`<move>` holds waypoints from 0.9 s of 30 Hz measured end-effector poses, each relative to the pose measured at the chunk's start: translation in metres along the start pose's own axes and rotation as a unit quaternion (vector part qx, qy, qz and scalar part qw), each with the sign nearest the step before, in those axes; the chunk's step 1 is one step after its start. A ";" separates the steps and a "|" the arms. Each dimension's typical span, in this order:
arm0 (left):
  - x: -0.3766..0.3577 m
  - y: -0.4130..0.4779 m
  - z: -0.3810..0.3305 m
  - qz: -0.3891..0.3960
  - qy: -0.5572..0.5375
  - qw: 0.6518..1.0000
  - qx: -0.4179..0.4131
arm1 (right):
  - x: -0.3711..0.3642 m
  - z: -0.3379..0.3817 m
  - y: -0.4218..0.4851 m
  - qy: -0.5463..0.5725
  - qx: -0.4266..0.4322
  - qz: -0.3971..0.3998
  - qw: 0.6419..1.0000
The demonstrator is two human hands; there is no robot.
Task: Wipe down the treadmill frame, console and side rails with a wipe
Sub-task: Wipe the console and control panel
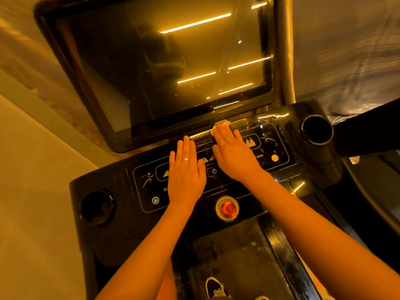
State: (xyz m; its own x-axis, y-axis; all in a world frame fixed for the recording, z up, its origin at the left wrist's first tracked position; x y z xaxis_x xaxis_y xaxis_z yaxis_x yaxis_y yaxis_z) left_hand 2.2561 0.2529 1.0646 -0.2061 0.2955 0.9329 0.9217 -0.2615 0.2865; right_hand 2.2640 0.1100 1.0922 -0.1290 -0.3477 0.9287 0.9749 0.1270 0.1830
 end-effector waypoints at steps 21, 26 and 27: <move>0.003 0.003 -0.004 0.006 -0.048 0.998 0.029 | -0.032 -0.009 -0.129 0.023 0.014 0.045 0.999; -0.001 0.002 -0.013 -0.009 -0.007 0.997 0.076 | -0.036 -0.014 -0.135 0.000 0.027 0.046 0.999; -0.002 0.001 -0.014 -0.010 -0.001 0.997 0.077 | -0.033 -0.014 -0.125 -0.006 0.031 0.042 0.999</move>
State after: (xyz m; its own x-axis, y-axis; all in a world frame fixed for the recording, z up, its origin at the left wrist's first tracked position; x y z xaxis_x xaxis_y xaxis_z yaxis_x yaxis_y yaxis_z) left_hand 2.2530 0.2386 1.0662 -0.2241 0.3011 0.9269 0.9571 -0.1115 0.2676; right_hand 2.1494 0.0929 1.0341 -0.0489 -0.3218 0.9455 0.9695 0.2124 0.1224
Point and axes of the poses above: each hand's wrist, its own y-axis towards the middle knuckle, its own x-axis out of the back of the hand, z = x × y, the point moved 7 cm from there along y, towards the middle knuckle
